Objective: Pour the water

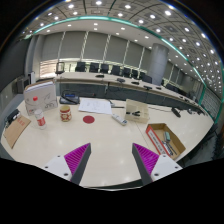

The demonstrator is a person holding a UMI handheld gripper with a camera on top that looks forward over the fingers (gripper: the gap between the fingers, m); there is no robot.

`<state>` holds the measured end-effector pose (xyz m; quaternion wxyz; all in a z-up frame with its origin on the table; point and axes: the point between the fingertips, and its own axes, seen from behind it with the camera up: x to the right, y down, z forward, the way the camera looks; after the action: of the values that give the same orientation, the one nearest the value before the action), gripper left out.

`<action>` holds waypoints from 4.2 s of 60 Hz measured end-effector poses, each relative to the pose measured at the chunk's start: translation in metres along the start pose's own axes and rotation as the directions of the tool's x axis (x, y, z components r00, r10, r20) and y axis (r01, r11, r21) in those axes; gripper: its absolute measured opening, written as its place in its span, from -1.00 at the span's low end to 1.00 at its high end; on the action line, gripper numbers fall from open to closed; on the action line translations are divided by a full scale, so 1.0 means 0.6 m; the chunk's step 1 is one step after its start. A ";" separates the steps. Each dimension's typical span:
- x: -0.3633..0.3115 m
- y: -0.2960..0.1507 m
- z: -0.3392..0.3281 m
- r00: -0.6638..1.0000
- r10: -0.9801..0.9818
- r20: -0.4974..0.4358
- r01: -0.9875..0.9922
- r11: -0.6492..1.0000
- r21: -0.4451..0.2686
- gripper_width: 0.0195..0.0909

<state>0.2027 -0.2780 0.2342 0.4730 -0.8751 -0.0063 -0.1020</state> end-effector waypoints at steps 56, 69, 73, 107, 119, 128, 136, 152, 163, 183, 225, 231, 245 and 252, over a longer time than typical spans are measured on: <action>-0.769 -0.100 0.303 0.941 0.016 0.339 -0.076 0.983 0.164 0.86; -0.810 -0.122 0.397 0.955 0.085 0.284 -0.138 0.976 0.170 0.23; -0.802 -0.133 0.411 0.964 0.089 0.251 -0.141 0.970 0.197 -0.08; -0.820 -0.310 0.388 0.644 0.530 0.551 -0.654 0.756 0.037 -0.56; -0.798 -0.394 0.408 0.092 0.787 0.611 -0.897 0.333 -0.293 -0.56; -0.775 -0.412 0.449 -0.316 0.797 0.515 -0.865 -0.019 -0.501 -0.56; -0.766 -0.410 0.460 -0.524 0.735 0.430 -0.771 -0.194 -0.607 -0.57; -0.761 -0.393 0.488 -0.566 0.729 0.384 -0.742 -0.248 -0.623 -0.56; -0.750 -0.399 0.472 -0.365 0.808 0.463 -0.828 -0.054 -0.558 -0.57; -0.534 -0.481 0.431 0.462 0.591 0.661 -0.782 0.623 -0.010 -0.55; -0.299 -0.213 0.708 0.923 -0.046 0.382 -0.052 0.969 0.243 -0.55; -0.291 -0.212 0.702 0.923 -0.027 0.384 -0.082 0.961 0.264 -0.35; -0.274 -0.189 0.677 0.930 0.017 0.368 -0.082 0.984 0.160 0.78; -0.248 -0.196 0.595 0.938 0.024 0.347 -0.079 0.986 0.146 0.85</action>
<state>0.1059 0.0960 0.1141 0.5349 -0.8391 -0.0739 0.0658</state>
